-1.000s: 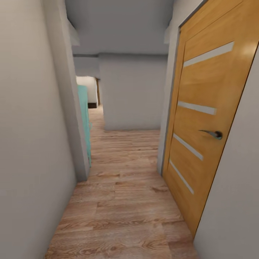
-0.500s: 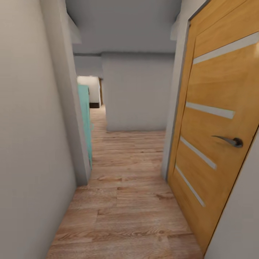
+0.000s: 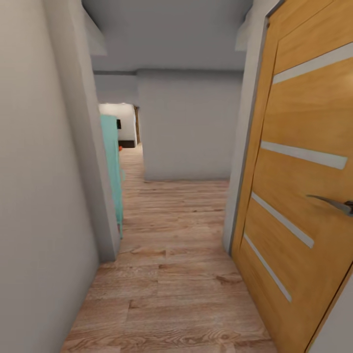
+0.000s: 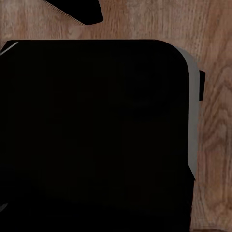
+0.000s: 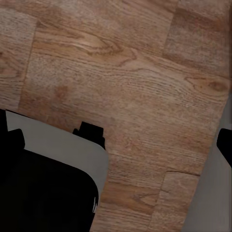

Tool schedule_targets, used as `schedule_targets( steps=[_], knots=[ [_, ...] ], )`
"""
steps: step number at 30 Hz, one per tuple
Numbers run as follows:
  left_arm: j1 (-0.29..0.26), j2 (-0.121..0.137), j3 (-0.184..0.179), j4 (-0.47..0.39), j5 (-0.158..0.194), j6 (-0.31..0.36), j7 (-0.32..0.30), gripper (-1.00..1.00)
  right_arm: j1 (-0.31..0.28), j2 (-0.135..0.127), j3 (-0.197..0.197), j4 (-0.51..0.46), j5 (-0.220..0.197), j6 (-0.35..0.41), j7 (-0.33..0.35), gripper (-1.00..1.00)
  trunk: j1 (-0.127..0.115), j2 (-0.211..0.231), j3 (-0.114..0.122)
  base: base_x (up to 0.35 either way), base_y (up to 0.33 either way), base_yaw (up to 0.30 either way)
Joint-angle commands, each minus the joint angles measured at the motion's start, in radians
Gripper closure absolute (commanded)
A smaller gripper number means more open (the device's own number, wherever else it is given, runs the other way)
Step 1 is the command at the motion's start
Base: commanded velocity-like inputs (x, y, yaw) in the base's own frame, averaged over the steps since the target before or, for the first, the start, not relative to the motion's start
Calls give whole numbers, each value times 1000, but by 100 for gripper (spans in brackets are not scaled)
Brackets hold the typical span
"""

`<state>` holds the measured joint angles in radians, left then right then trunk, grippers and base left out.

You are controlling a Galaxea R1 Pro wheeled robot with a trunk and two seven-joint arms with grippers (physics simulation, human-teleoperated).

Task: Move the two storage containers from the living room to the garage. In the garage, place one container on the floor and stack the other container on top of it (either order is fine).

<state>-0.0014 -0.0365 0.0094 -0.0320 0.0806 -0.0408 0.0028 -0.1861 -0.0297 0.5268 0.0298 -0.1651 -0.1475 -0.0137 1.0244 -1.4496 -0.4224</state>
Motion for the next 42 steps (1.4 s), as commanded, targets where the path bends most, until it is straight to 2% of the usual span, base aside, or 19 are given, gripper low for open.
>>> schedule_targets(
  steps=[1,7,19,42],
  knots=[
    [0,0,0,0,8,-2,0,-100,-1,1,9,3,-10,-7,0,-100,1,0,-1,322,0,0],
    [0,0,0,0,8,-2,0,-100,-1,1,10,4,-10,-7,0,-100,1,0,-1,322,0,33],
    [0,0,0,0,8,-3,0,-100,-1,1,9,3,-10,-7,0,-100,1,0,-1,322,0,182],
    [0,0,1,0,8,-3,0,-100,-1,1,9,3,-13,-7,0,-100,1,0,-1,322,0,-43]
  ],
)
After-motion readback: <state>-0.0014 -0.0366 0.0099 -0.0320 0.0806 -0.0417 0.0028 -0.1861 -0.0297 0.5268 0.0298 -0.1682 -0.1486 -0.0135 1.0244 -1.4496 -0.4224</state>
